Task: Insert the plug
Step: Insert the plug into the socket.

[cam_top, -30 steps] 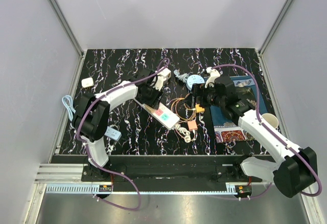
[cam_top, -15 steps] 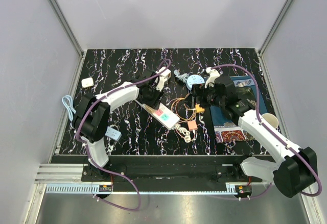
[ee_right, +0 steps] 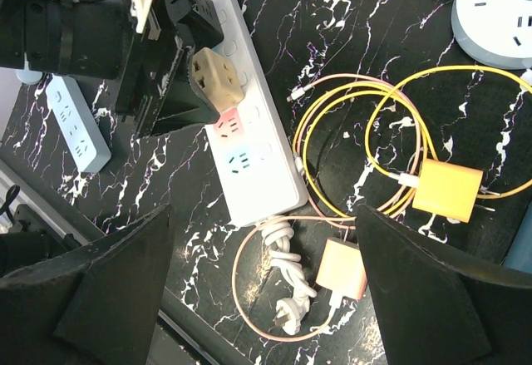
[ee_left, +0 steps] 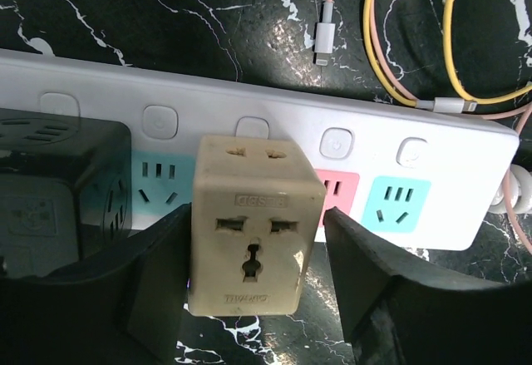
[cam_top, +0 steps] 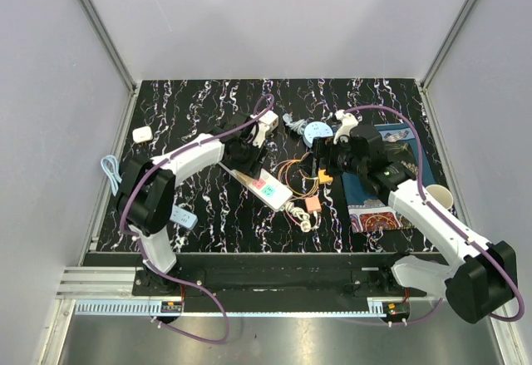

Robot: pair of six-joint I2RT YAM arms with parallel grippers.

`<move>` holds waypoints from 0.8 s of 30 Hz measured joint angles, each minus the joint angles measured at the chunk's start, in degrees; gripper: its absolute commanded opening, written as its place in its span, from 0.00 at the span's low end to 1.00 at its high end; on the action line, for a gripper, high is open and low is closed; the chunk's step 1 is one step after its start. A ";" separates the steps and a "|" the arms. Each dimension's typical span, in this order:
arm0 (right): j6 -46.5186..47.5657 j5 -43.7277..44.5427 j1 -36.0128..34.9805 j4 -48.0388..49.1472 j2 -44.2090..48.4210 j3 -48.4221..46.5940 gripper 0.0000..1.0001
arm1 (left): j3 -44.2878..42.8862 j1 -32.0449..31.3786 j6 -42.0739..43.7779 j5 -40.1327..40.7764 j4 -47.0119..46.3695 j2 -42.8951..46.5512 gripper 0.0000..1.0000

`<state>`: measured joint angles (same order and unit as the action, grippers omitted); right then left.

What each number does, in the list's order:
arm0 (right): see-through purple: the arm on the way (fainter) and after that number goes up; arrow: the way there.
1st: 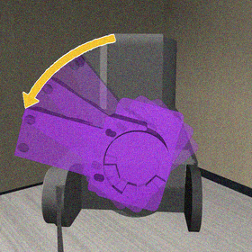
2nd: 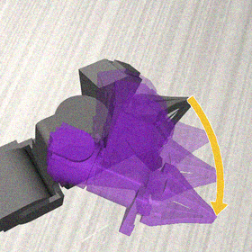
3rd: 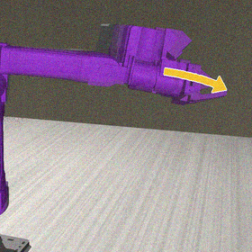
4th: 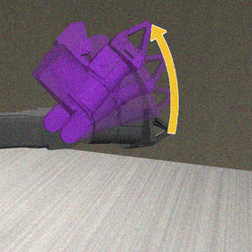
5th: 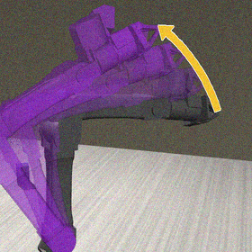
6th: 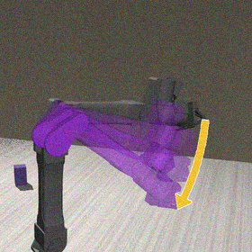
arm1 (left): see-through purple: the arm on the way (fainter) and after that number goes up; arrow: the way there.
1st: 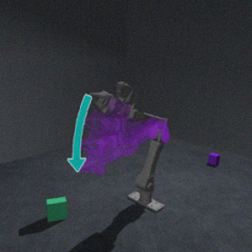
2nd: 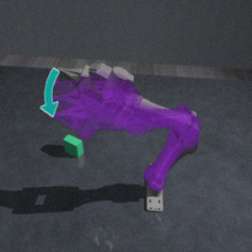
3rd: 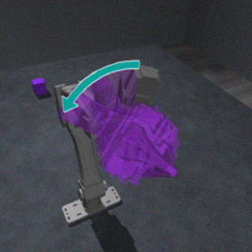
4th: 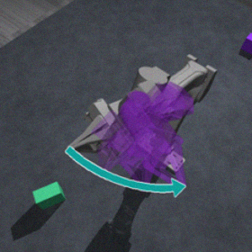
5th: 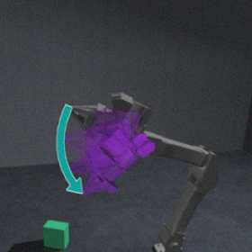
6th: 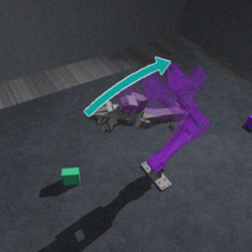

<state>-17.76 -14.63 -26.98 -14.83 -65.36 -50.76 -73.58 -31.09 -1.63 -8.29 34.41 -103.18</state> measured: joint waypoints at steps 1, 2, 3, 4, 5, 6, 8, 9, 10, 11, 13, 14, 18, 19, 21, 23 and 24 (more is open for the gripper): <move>0.00 0.00 0.00 0.02 0.07 0.04 0.94 | 0.00 0.00 0.00 0.02 0.00 0.35 0.64; 0.00 0.00 0.00 0.11 0.17 0.22 0.94 | 0.07 -0.07 0.00 0.15 -0.02 0.76 0.63; 0.00 0.00 0.00 0.13 0.24 0.31 0.94 | 0.13 -0.07 0.02 0.22 -0.02 1.03 0.61; 0.00 0.00 0.00 0.13 0.26 0.39 0.94 | 0.15 -0.11 0.04 0.48 0.00 1.29 0.58; 0.00 0.00 0.00 0.15 0.26 0.52 0.94 | 0.15 -0.11 0.09 0.70 0.00 1.46 0.49; 0.00 -0.02 0.00 0.15 0.26 0.63 0.94 | 0.15 -0.11 0.07 0.87 0.00 1.55 0.45; -0.02 -0.04 0.00 0.22 0.26 0.98 0.94 | 0.48 -0.11 0.35 1.11 -0.28 1.68 0.35; -0.04 -0.04 0.00 0.31 0.26 1.18 0.94 | 0.63 -0.13 0.26 1.18 -0.46 1.77 0.32; -0.04 -0.04 0.00 0.39 0.26 1.40 0.94 | 1.01 -0.28 0.61 1.22 -0.74 1.99 0.28; -0.07 -0.07 0.00 0.44 0.26 1.70 0.94 | 1.18 -0.42 0.59 1.44 -0.96 2.08 0.24; -0.07 -0.07 0.00 0.39 0.17 2.16 0.94 | 1.60 -0.59 0.57 1.70 -1.46 2.21 0.15; -0.04 -0.11 0.00 0.42 0.02 2.25 0.94 | 1.75 -0.63 0.57 1.73 -1.62 2.23 0.12; -0.04 -0.74 0.00 0.83 -0.87 2.38 0.93 | 2.62 -1.38 0.85 2.99 -2.69 2.62 0.04; -0.04 -0.94 0.00 1.44 -1.07 2.67 0.94 | 3.23 -1.55 1.03 3.23 -3.37 2.93 0.03; -0.02 -1.14 0.00 2.12 -1.57 3.21 0.93 | 4.11 -1.64 1.18 3.39 -4.44 3.39 0.00; 0.09 -1.40 0.00 2.54 -2.47 3.41 0.93 | 4.74 -1.64 1.22 3.37 -5.20 3.72 0.00; 0.22 -1.40 0.00 2.75 -2.84 3.48 0.93 | 5.03 -1.64 1.27 3.37 -5.51 3.82 0.00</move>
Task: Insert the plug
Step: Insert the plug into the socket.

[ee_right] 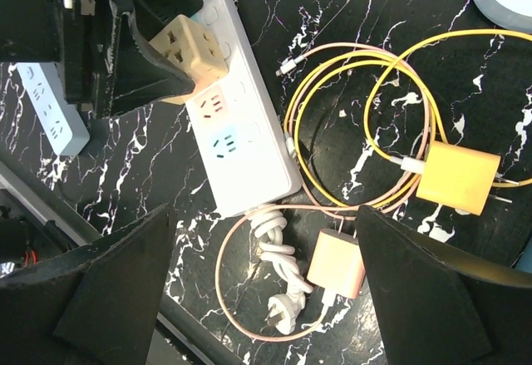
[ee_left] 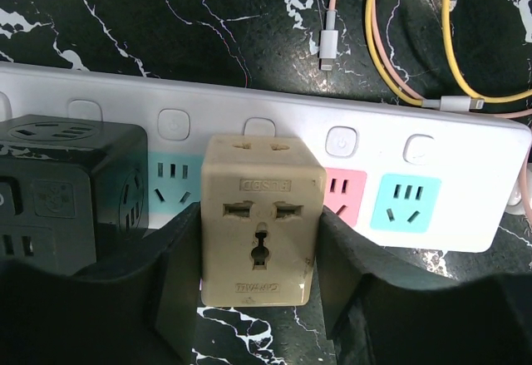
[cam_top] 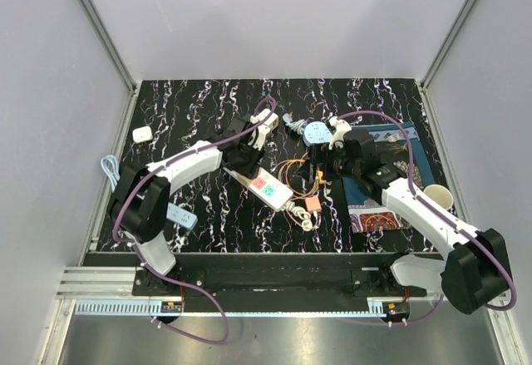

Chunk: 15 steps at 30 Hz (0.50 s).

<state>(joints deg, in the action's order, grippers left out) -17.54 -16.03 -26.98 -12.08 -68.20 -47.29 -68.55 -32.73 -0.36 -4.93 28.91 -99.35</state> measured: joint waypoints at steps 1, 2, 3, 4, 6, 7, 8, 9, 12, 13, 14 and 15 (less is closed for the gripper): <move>0.28 0.02 0.00 0.24 -0.42 0.00 0.93 | 0.20 0.00 0.07 -0.02 -0.24 0.09 0.00; 0.61 0.02 0.00 0.44 -0.81 0.00 0.93 | 0.39 0.00 0.11 -0.04 -0.46 0.15 0.00; 0.98 0.04 0.00 0.66 -1.25 0.00 0.93 | 0.48 0.00 0.15 -0.11 -0.55 0.15 0.00; 1.53 0.09 0.00 0.90 -1.90 -0.02 0.93 | 0.44 0.00 0.28 -0.17 -0.52 0.04 0.00; 2.27 0.11 0.00 1.07 -3.17 -0.20 0.93 | -0.07 0.00 0.39 -0.33 0.04 -0.87 0.00; 2.71 0.11 0.00 1.09 -4.04 -0.57 0.93 | -0.44 0.00 0.46 -0.35 0.39 -1.11 0.00; 3.19 0.13 0.00 1.09 -4.98 -1.09 0.93 | -0.59 0.00 0.48 -0.39 0.74 -1.27 0.04; 3.76 0.17 0.00 1.18 -5.88 -1.70 0.93 | -0.76 0.00 0.50 -0.39 0.87 -1.29 0.08; 5.38 0.37 0.00 1.66 -8.26 -3.74 0.94 | -1.16 0.00 0.50 -0.42 1.38 -1.25 0.34; 5.99 0.39 0.00 1.95 -9.03 -4.52 0.94 | -1.44 0.00 0.50 -0.42 1.64 -1.03 0.40; 6.45 0.42 0.00 2.01 -9.64 -5.25 0.94 | -1.57 0.00 0.44 -0.42 1.86 -0.98 0.45; 7.08 0.44 0.00 2.21 -10.36 -6.03 0.94 | -1.57 0.00 0.39 -0.44 1.90 -0.87 0.54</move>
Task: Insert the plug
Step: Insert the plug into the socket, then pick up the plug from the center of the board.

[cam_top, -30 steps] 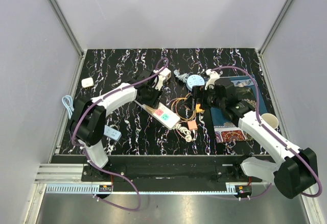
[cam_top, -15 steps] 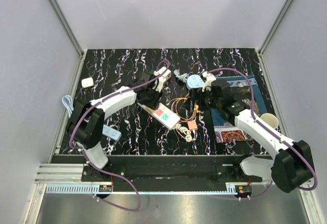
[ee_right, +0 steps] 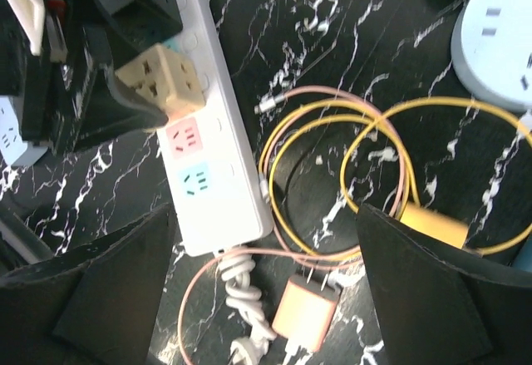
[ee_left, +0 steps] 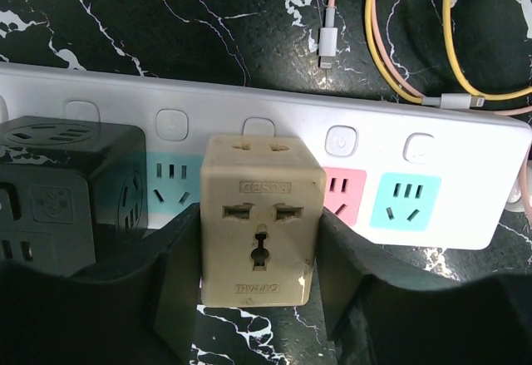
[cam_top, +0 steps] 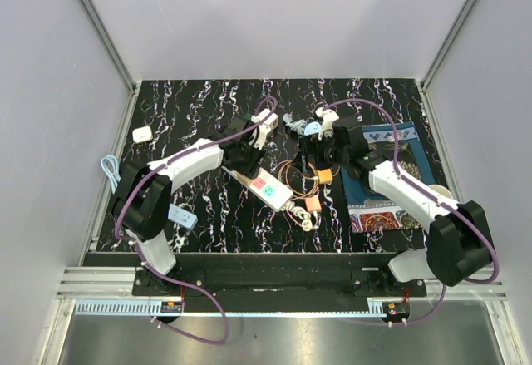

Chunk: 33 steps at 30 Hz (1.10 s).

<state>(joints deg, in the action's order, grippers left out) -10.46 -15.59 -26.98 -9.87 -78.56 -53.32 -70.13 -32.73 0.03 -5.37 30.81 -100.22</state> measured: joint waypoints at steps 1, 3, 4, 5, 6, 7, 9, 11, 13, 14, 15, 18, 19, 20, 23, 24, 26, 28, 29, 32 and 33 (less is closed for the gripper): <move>0.59 0.04 0.00 0.42 -0.68 -0.74 0.94 | 0.00 0.00 -0.04 0.00 -0.02 0.09 0.57; 1.75 0.13 0.00 1.07 -1.92 -2.16 0.95 | -0.02 0.00 -0.37 -0.02 -0.02 0.13 0.62; 2.34 0.26 0.02 1.31 -2.75 -3.15 0.95 | -0.02 0.02 -0.70 -0.66 0.11 0.09 0.63; 2.84 0.55 0.02 1.53 -3.54 -4.09 0.95 | -0.02 -0.11 -1.20 -1.60 0.35 -0.07 0.65; 3.37 0.87 0.09 1.79 -4.55 -5.31 0.95 | -0.02 -0.42 -1.51 -2.32 0.68 -0.17 0.66; 3.72 1.09 0.15 2.21 -5.22 -6.08 0.96 | -0.02 -0.63 -1.77 -2.99 0.87 -0.17 0.70; 4.70 1.18 0.57 2.86 -6.80 -7.89 0.97 | 0.00 -1.09 -2.51 -4.26 0.83 0.13 0.72; 5.51 1.16 1.27 3.58 -8.24 -9.60 0.97 | 0.13 -1.25 -3.19 -4.81 0.39 0.94 0.75; 6.25 1.05 2.21 4.55 -9.64 -11.10 0.98 | 0.28 -1.29 -3.80 -4.92 -0.15 2.75 0.79; 6.73 0.98 2.73 4.92 -10.56 -12.02 0.98 | 0.52 -1.27 -4.26 -4.94 -0.81 4.17 0.80; 7.23 0.85 3.26 5.33 -11.67 -13.14 0.98 | 0.57 -1.20 -4.57 -4.92 -1.20 5.68 0.80; 9.40 -0.28 4.35 5.90 -15.67 -17.14 0.98 | 1.95 -0.48 -5.66 -4.87 -3.72 11.34 0.83; 10.38 -0.85 4.57 6.25 -17.49 -18.97 0.98 | 3.02 0.07 -6.23 -4.79 -4.92 14.27 0.85; 11.30 -1.66 4.66 6.58 -19.37 -20.70 0.98 | 3.78 0.55 -6.60 -4.70 -5.40 16.52 0.94; 13.81 -4.26 4.63 7.13 -25.51 -26.40 0.98 | 7.10 2.56 -8.04 -3.65 -7.34 23.54 0.98; 14.43 -5.07 4.63 7.34 -27.23 -27.98 0.98 | 8.31 3.10 -8.44 -3.08 -7.74 25.83 0.99; 15.85 -6.67 4.63 7.45 -31.56 -31.98 0.99 | 10.56 4.13 -9.25 -1.77 -8.02 29.94 0.99; 16.98 -8.15 4.63 7.48 -36.00 -36.11 0.99 | 12.35 4.46 -10.19 -0.24 -7.93 33.59 0.99; 17.49 -8.63 4.63 7.50 -38.18 -37.99 1.00 | 13.09 4.52 -10.60 0.42 -7.91 34.99 0.99; 19.06 -9.73 4.42 6.84 -43.58 -42.86 0.99 | 15.58 4.76 -11.93 1.99 -7.72 39.26 0.99; 19.78 -9.77 4.28 6.69 -45.44 -44.61 1.00 | 16.24 4.92 -12.41 2.36 -7.58 40.41 0.99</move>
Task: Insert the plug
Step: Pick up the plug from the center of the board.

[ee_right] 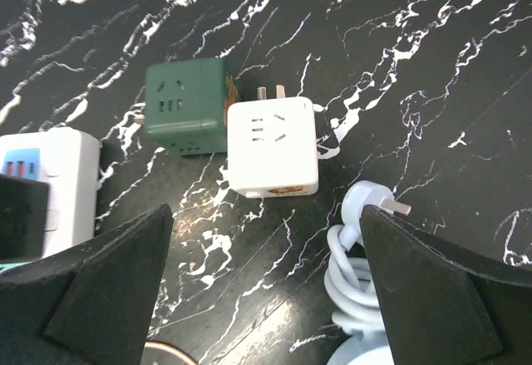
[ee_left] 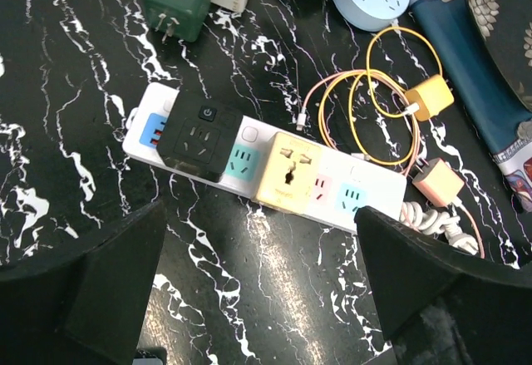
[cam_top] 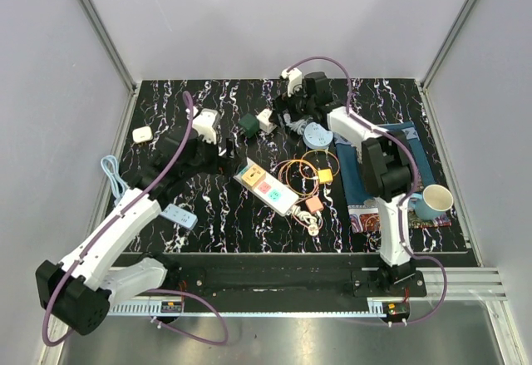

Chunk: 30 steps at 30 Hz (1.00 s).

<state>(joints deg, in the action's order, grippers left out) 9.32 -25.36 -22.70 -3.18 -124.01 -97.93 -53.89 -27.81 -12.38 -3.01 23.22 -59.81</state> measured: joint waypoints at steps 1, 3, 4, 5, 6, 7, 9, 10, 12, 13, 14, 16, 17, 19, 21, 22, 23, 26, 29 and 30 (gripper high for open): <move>0.66 -0.02 -0.15 -0.50 -1.60 -1.57 0.99 | 0.24 0.11 -0.24 0.31 0.26 0.66 0.99; 1.73 0.02 -0.59 -1.55 -4.35 -4.28 0.99 | 0.70 0.31 -1.07 1.44 0.50 1.77 0.99; 2.27 0.22 -0.92 -2.23 -5.64 -5.68 1.00 | 0.81 0.42 -1.27 1.90 0.68 2.12 0.99; 2.84 0.35 -1.27 -3.02 -6.91 -6.93 0.99 | 0.83 0.46 -1.49 2.23 0.92 2.29 0.99; 3.32 0.50 -1.64 -3.48 -8.04 -7.96 0.99 | 0.83 0.46 -1.62 2.51 1.11 2.36 0.99; 3.74 0.74 -2.03 -4.02 -9.07 -8.90 0.99 | 0.85 0.46 -1.68 2.86 1.18 2.38 0.99; 4.81 1.16 -2.67 -4.92 -10.97 -10.69 0.99 | 1.03 0.50 -1.81 3.17 1.27 2.38 0.99; 5.40 1.55 -2.93 -5.77 -11.89 -11.74 0.98 | 1.07 0.50 -1.88 3.30 1.49 2.43 0.99; 6.51 2.19 -3.37 -6.97 -13.79 -13.92 0.97 | 1.18 0.50 -2.19 3.48 1.90 2.60 0.99; 7.04 2.38 -3.52 -7.65 -14.73 -15.17 0.96 | 1.46 0.50 -2.34 3.50 1.99 2.91 0.99; 7.37 2.60 -3.58 -8.13 -15.52 -16.09 0.94 | 1.75 0.50 -2.51 3.52 2.12 3.26 0.99; 7.87 3.50 -3.67 -9.03 -17.05 -18.03 0.90 | 2.40 0.50 -2.75 3.58 2.78 4.35 0.99; 7.96 3.78 -3.74 -9.33 -17.75 -18.93 0.83 | 2.75 0.50 -2.93 3.67 2.95 4.87 0.99; 8.07 4.55 -3.78 -9.77 -18.93 -20.26 0.70 | 3.06 0.52 -3.13 3.74 3.65 5.81 0.99; 7.58 4.96 -3.82 -10.05 -19.43 -20.83 0.52 | 3.34 0.55 -3.19 3.72 3.85 6.64 0.99; 7.17 5.05 -3.87 -10.21 -19.43 -20.83 0.48 | 3.50 0.55 -3.28 3.74 3.98 7.15 0.99; 6.25 5.20 -3.89 -10.16 -19.43 -20.85 0.40 | 3.69 0.55 -3.34 3.76 4.09 7.74 0.99; 3.56 5.46 -3.89 -8.63 -18.29 -18.62 0.32 | 4.26 0.55 -3.34 3.80 4.07 10.14 0.99; -0.50 5.97 -3.89 -6.95 -13.57 -11.15 0.27 | 5.53 0.55 -3.30 3.69 3.15 13.07 0.99; -2.12 6.27 -3.89 -6.62 -11.45 -8.24 0.26 | 6.43 0.55 -3.32 3.67 2.29 14.34 0.99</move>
<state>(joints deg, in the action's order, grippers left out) 7.20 -19.09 -26.59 -9.80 -135.46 -106.17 -47.46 -27.27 -15.70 0.67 25.52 -45.47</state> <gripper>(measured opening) 0.655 0.987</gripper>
